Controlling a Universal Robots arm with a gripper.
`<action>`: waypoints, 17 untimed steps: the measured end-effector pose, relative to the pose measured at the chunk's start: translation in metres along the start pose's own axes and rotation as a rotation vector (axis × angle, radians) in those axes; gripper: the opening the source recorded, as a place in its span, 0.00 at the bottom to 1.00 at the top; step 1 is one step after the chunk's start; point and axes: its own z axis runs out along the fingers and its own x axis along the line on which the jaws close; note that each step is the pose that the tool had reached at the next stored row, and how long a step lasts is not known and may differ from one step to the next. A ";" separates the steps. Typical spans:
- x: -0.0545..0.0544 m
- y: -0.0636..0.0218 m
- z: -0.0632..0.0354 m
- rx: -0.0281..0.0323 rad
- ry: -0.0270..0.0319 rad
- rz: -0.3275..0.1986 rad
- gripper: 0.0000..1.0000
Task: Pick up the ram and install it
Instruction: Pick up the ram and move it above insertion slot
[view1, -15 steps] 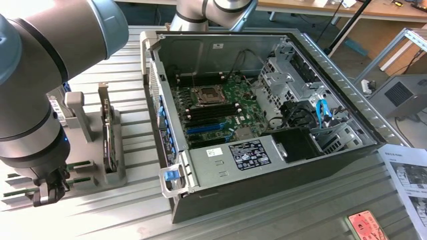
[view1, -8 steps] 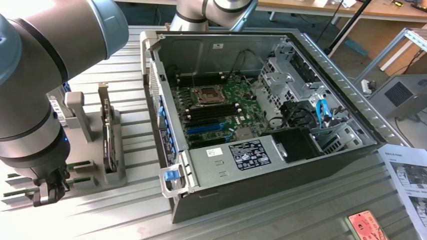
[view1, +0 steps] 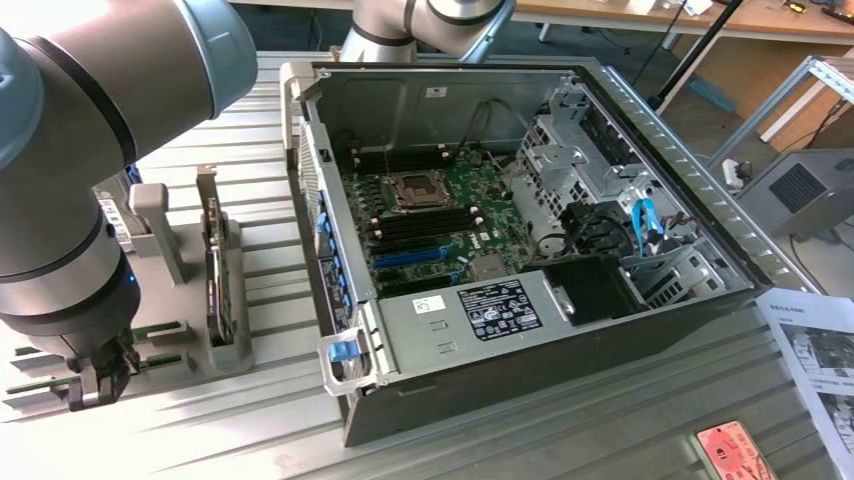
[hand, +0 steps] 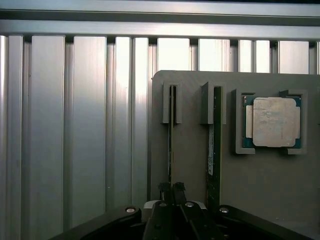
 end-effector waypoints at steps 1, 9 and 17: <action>0.000 0.0000 0.0000 0.0000 -0.0001 0.000 0.12; 0.000 0.0000 0.0000 0.0001 -0.0001 0.000 0.12; 0.000 0.0001 -0.0041 0.0002 -0.0002 0.000 0.12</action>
